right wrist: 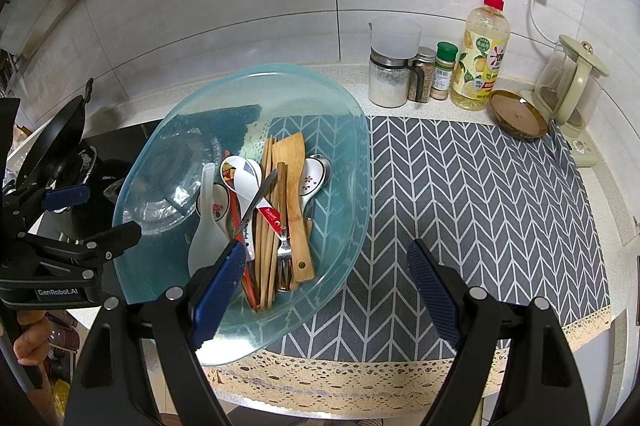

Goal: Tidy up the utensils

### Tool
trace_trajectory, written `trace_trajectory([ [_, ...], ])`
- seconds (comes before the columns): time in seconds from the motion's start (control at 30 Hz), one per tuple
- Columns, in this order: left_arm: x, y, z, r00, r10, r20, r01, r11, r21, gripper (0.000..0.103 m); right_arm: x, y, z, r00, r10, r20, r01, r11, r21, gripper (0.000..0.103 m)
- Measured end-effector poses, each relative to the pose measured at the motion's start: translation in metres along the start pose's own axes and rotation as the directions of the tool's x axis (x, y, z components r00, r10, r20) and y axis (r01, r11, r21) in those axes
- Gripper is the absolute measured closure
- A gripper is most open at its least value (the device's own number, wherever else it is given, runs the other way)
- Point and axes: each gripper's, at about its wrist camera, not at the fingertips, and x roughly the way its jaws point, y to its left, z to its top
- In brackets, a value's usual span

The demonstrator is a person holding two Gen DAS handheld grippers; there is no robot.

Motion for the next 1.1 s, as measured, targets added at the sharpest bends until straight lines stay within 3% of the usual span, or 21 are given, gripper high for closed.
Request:
trace_trajectory([
  [0.73,0.0018,0.0037,-0.0004,1.000,0.000,-0.003,0.000,1.000,0.005,0.004,0.0012,0.0005,-0.0015,1.000,0.001,-0.008,-0.001,1.000,-0.001,0.023],
  [1.1,0.0026,0.0081,0.0032,0.999,0.033,0.001,-0.033,0.999,0.008,0.004,0.0014,-0.0014,-0.0023,1.000,0.002,-0.006,-0.002,1.000,0.004,0.023],
])
